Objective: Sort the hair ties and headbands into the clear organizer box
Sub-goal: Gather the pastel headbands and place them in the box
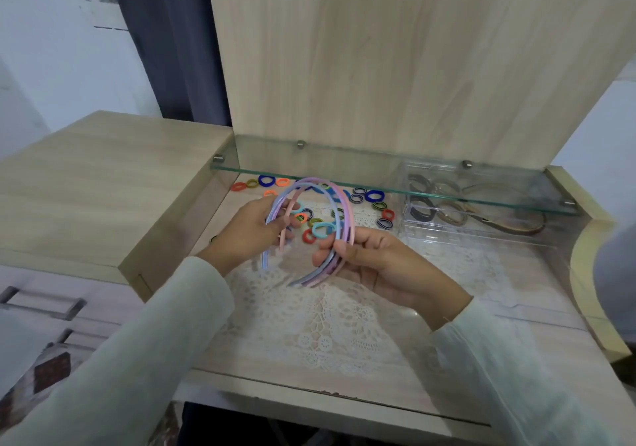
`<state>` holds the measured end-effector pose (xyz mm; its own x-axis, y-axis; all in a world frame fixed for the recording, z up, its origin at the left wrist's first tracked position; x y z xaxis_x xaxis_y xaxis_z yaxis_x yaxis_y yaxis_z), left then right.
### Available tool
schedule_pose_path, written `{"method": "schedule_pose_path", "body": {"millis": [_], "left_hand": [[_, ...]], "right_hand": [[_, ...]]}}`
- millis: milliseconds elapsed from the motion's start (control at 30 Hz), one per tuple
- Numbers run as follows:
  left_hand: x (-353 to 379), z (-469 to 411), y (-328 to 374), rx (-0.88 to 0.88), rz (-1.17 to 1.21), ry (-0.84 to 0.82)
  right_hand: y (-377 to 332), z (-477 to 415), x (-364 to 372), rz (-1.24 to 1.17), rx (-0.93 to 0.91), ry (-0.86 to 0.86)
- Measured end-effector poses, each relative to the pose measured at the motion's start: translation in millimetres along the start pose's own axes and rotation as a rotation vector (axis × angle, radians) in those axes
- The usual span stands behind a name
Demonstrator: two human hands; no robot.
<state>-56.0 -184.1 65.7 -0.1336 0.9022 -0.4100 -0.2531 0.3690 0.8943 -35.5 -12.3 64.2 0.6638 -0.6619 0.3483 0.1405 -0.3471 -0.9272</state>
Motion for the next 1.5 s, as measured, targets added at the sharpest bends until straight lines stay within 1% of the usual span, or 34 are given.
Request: {"method": "schedule_pose_path", "body": {"millis": [100, 233, 333, 467, 567, 667, 833, 1000, 1167, 1233, 1367, 1500], "left_hand": [[13, 4, 19, 0.019, -0.096, -0.064], [33, 1, 34, 0.004, -0.236, -0.098], [54, 0, 48, 0.013, -0.334, -0.102], [90, 0, 62, -0.007, -0.246, -0.167], [114, -3, 72, 0.025, -0.273, -0.183], [134, -3, 82, 0.054, -0.246, -0.200], [158, -4, 96, 0.135, -0.271, -0.192], [175, -5, 111, 0.203, -0.206, -0.179], [190, -5, 119, 0.277, -0.160, -0.142], [196, -5, 119, 0.306, -0.155, -0.125], [212, -7, 115, 0.357, -0.214, -0.118], [224, -5, 114, 0.420, -0.240, -0.079]], "right_hand": [[-10, 9, -20, -0.049, 0.042, 0.051], [-20, 23, -48, -0.125, 0.130, 0.084], [-29, 36, -70, -0.102, 0.177, 0.133], [-46, 54, -99, 0.023, 0.161, 0.254], [-55, 65, -119, 0.131, 0.132, 0.293], [-62, 78, -139, 0.216, 0.105, 0.327], [-70, 97, -165, 0.255, 0.062, 0.358], [-74, 109, -180, 0.248, 0.009, 0.408], [-77, 119, -196, 0.310, -0.013, 0.446], [-78, 123, -202, 0.400, 0.003, 0.454], [-82, 128, -211, 0.766, 0.108, 0.460], [-89, 134, -219, 1.064, 0.178, 0.496]]}}
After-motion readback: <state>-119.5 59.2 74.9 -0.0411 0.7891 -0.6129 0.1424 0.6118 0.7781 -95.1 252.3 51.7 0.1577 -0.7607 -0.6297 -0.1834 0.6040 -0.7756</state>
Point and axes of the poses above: each hand's wrist, its own z-axis away from the middle knuckle, its own x-axis out of the palm, y = z × x, the point moved 9 cm from there along -z, towards the middle knuckle, and after that the axes turned 14 degrees about -x, right-handed, at the moved point
